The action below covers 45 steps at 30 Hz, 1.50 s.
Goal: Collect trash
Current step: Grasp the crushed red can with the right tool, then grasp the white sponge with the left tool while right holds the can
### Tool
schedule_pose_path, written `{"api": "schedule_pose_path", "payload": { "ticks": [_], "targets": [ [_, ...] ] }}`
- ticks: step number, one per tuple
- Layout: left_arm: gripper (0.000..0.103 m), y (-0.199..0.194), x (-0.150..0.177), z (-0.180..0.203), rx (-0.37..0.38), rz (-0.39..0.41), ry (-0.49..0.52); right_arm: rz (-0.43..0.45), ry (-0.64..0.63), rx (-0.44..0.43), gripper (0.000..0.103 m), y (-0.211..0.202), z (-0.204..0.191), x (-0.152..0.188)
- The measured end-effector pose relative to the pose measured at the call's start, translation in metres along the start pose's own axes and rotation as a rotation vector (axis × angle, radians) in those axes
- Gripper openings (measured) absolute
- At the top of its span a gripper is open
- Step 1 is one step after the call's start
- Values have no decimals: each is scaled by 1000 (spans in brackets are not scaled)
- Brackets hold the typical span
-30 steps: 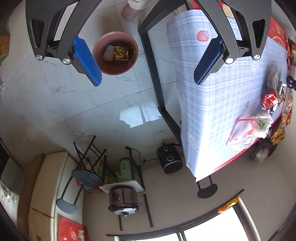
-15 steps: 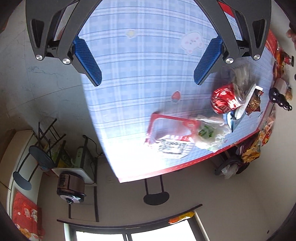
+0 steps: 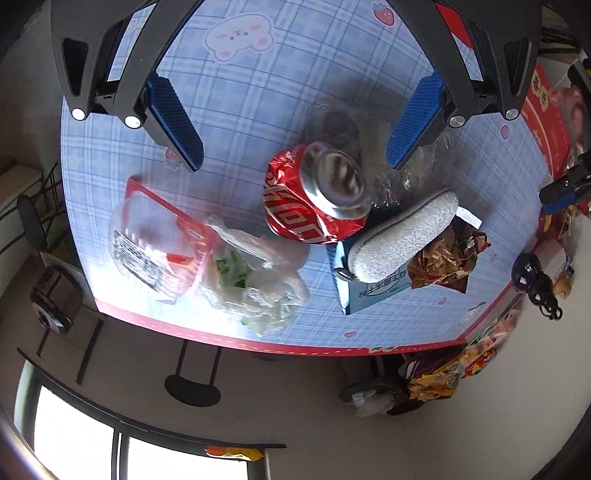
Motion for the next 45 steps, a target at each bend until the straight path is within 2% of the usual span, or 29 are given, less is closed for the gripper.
{"api": "schedule_pose_path", "payload": {
  "ticks": [4, 12, 14, 15, 17, 24, 31, 34, 36, 40, 45],
  "targets": [
    [85, 7, -1, -7, 2, 1, -44, -29, -86, 18, 84, 25, -23, -11],
    [86, 26, 9, -4, 9, -59, -29, -117, -116, 113, 82, 74, -25, -3],
    [86, 32, 11, 0, 20, -73, -25, -123, -96, 101, 70, 77, -23, 2],
    [86, 34, 12, 3, 24, -79, -23, -120, -90, 101, 58, 76, -22, 3],
    [86, 41, 13, 8, 29, -90, -12, -112, -87, 121, 58, 73, -19, 5],
    [87, 58, 12, 38, 57, -126, 51, -47, -68, 54, 57, 43, -19, 8],
    [87, 72, 9, 52, 50, -146, 69, -12, 28, 37, 57, 17, 10, 22],
    [88, 80, 5, 64, 36, -158, 129, -4, 76, 29, 57, 10, 24, 27],
    [94, 88, 4, 75, 26, -174, 183, 0, 100, 27, 57, 7, 31, 30],
    [94, 104, 0, 97, -46, -153, 311, 6, 131, 30, 57, 2, 41, 38],
    [94, 126, -11, 122, -63, -158, 367, 8, 176, 37, 57, -4, 58, 48]
  ]
}}
Point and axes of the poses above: each gripper's, at about its wrist camera, not at the fingertips, and y roughly the way its jaws point, z to its right, x to its underside, the point moved 10 cm from there along y, roughly the way its jaws point, and after that the axes turned 2 degrees about z, right-handed, at the moved point
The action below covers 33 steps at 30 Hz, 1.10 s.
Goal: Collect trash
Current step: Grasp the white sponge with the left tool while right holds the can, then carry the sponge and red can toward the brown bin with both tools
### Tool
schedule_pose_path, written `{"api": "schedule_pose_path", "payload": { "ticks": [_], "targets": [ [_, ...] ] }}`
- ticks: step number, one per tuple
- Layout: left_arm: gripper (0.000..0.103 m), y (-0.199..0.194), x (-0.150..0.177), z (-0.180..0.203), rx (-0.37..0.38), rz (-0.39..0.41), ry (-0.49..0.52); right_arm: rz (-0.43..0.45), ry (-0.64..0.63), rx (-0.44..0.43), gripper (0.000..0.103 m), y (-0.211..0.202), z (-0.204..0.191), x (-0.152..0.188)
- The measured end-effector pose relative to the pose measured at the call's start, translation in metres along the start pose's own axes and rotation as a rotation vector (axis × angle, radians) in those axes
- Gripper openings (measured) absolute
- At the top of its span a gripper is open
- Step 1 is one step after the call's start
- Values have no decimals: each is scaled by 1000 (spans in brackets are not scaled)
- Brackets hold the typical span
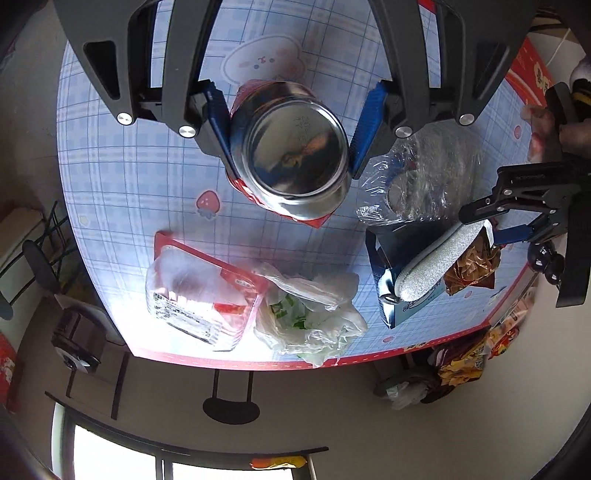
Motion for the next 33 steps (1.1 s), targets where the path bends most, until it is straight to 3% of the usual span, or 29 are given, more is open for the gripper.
{"api": "schedule_pose_path", "payload": {
  "ticks": [10, 13, 16, 19, 23, 33],
  "targets": [
    [92, 44, -26, 9, -183, -91, 171, 11, 85, 24, 57, -13, 38, 11],
    [82, 55, -21, 3, -249, -129, 230, 12, 109, 31, 57, -16, 49, 16],
    [75, 56, -20, 4, -245, -130, 255, 11, 128, 36, 57, -20, 60, 20],
    [54, 43, -24, 8, -265, -87, 280, 11, 147, 39, 57, -24, 68, 24],
    [28, 16, -28, 10, -190, -29, 229, 19, 166, 34, 57, -30, 75, 27],
    [21, -45, -29, -3, -14, 33, -52, 51, 192, 10, 57, -49, 91, 31]
  ]
}}
Point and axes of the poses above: each gripper's, at about its wrist camera, not at the fingertips, and y roughly the way its jaws point, z to its right, x to its underside, the point moved 10 cm from there along y, roughly the way its jaws point, and after that the axes turned 2 degrees about z, right-handed, at the moved point
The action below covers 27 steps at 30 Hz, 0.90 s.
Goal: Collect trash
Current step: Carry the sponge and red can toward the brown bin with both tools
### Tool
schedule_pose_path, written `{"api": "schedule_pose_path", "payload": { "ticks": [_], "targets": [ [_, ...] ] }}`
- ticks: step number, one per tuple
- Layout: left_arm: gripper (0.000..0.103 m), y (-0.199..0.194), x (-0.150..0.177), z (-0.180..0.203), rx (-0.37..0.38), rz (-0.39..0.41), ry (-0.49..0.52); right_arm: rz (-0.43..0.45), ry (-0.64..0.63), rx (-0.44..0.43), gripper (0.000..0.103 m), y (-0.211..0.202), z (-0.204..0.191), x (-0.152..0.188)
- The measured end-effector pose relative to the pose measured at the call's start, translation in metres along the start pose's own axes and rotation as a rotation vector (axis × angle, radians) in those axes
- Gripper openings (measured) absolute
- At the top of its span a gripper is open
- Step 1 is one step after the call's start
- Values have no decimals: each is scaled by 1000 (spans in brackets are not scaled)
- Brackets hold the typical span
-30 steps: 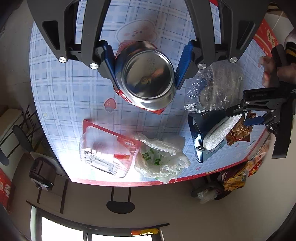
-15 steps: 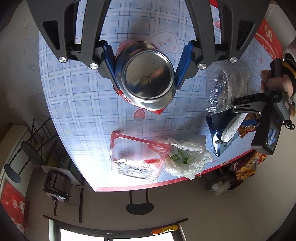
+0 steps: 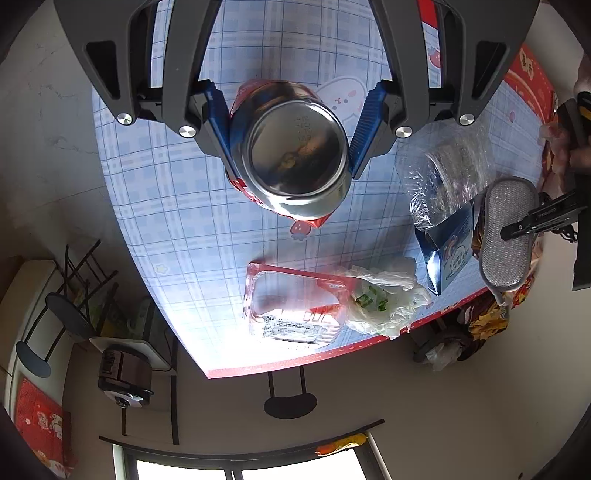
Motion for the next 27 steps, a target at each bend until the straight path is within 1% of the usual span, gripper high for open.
{"api": "schedule_pose_path", "payload": {
  "ticks": [5, 8, 12, 17, 23, 27],
  "targets": [
    [21, -28, 1, 15, 44, 46, -85, 19, 29, -6, 57, -14, 16, 4],
    [21, -43, 2, 35, 104, 58, -115, 36, 58, -6, 57, -25, 29, 7],
    [21, -56, 4, 76, 154, 56, -70, 57, 95, 11, 57, -45, 55, 12],
    [21, -61, 6, 132, 224, 43, -40, 88, 144, 54, 57, -72, 98, 22],
    [21, -58, 15, 203, 317, 7, 19, 123, 251, 117, 57, -102, 162, 42],
    [21, -55, 26, 253, 384, -35, 60, 137, 334, 175, 57, -121, 214, 62]
  ]
}}
Point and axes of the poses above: each gripper's, at about its wrist camera, not at the fingertips, and y roughly the way its jaws point, z to its right, x to its underside, the point moved 10 cm from there along y, roughly the way its jaws point, and after that the axes turned 2 degrees about z, right-handed, at the moved point
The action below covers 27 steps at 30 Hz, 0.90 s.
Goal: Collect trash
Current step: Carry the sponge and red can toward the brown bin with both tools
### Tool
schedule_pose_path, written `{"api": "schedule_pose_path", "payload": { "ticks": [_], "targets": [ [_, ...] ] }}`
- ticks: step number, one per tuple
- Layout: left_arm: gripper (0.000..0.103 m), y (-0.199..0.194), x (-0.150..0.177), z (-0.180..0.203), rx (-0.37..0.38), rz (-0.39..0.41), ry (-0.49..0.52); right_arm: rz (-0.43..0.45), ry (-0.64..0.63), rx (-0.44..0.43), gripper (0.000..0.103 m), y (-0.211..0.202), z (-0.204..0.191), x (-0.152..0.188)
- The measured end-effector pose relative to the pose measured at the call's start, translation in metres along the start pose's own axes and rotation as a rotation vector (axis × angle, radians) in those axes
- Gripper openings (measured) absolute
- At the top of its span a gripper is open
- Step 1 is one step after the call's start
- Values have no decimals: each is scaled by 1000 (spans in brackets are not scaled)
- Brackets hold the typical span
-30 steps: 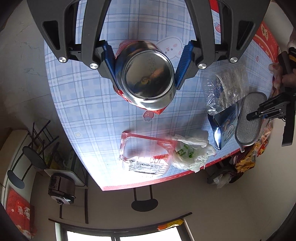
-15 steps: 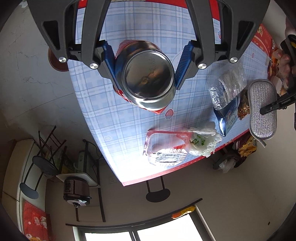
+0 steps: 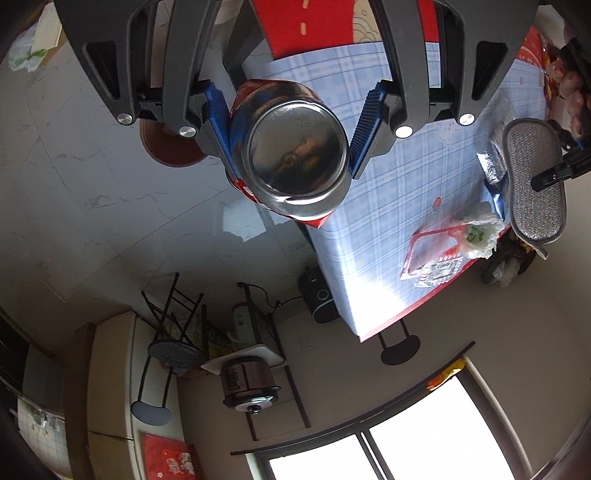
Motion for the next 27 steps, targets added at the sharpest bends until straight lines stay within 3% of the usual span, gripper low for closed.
{"api": "schedule_pose_path", "payload": {
  "ticks": [6, 12, 20, 27],
  "targets": [
    [21, 39, 10, 78, 88, -63, 75, 26, 101, 85, 57, -23, 81, 3],
    [21, 76, 18, 155, 164, -106, 136, 32, 145, 130, 57, -41, 137, 10],
    [22, 113, 37, 233, 238, -187, 217, 43, 198, 141, 57, -49, 185, 16],
    [22, 172, 65, 300, 295, -306, 276, 40, 215, 149, 57, -55, 213, 24]
  ]
}}
Point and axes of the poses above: each gripper's, at about its wrist camera, not at the fingertips, and y roughly the way its jaws point, z to its right, x to its underside, the point moved 10 cm from there along y, roughly the way its jaws point, and after that the axes turned 2 degrees about z, right-handed, at the moved point
